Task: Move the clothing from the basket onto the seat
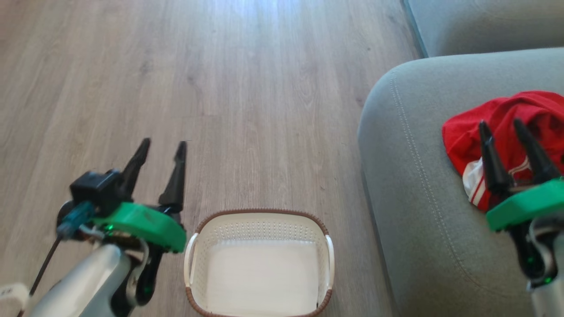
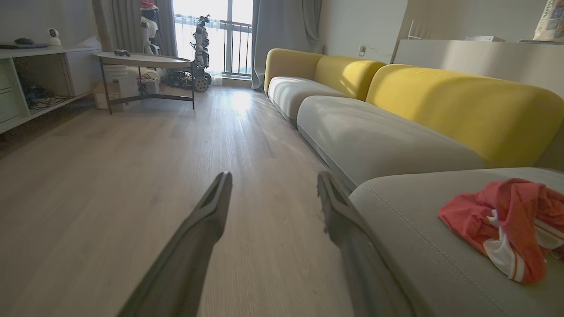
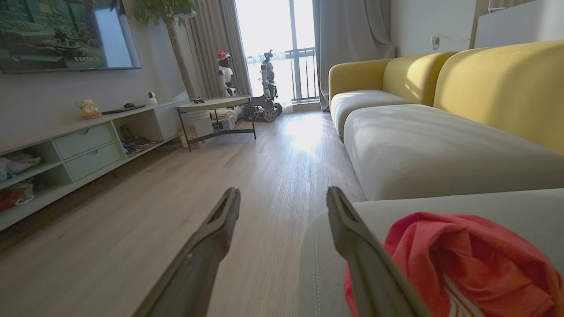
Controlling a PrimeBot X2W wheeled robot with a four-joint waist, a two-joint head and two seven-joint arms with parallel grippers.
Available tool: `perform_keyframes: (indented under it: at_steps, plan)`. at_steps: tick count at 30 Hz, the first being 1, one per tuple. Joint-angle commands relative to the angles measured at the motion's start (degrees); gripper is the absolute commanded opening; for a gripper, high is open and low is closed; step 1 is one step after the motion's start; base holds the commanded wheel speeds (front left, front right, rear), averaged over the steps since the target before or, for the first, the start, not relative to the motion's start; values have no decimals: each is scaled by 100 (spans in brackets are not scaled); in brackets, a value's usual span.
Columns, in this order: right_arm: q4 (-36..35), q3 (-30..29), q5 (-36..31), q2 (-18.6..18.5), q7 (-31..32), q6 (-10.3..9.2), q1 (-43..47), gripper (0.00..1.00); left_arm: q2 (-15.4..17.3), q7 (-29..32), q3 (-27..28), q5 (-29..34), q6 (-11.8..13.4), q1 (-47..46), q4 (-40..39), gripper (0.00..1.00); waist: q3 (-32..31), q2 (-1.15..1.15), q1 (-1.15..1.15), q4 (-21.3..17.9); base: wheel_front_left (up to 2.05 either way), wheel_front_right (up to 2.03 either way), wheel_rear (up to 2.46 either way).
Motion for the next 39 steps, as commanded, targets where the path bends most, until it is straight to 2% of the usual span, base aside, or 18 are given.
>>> perform_keyframes:
  at_steps: [1,9,14,25,39]
  plan:
    - [-274,4,-98,-20,-38,-1,-36,100,208,-69,386,116,72,-118,-202,100,-17,0,0,47,0,0,0]
    - [-623,-105,-461,578,-107,-1,520,100,23,-70,1165,639,210,712,-242,100,-41,0,0,195,0,0,0]
    - [-680,-40,-526,800,-247,-1,729,100,-154,-70,1509,953,85,1175,-338,100,-35,0,0,218,0,0,0]
    - [-728,438,-469,747,-563,-1,1031,100,-584,-71,2262,1451,-336,1791,-332,100,-45,0,0,210,0,0,0]
    - [-613,320,-573,829,-603,-1,1103,100,-1008,-71,2768,1976,-719,2029,-191,100,-47,0,0,132,0,0,0]
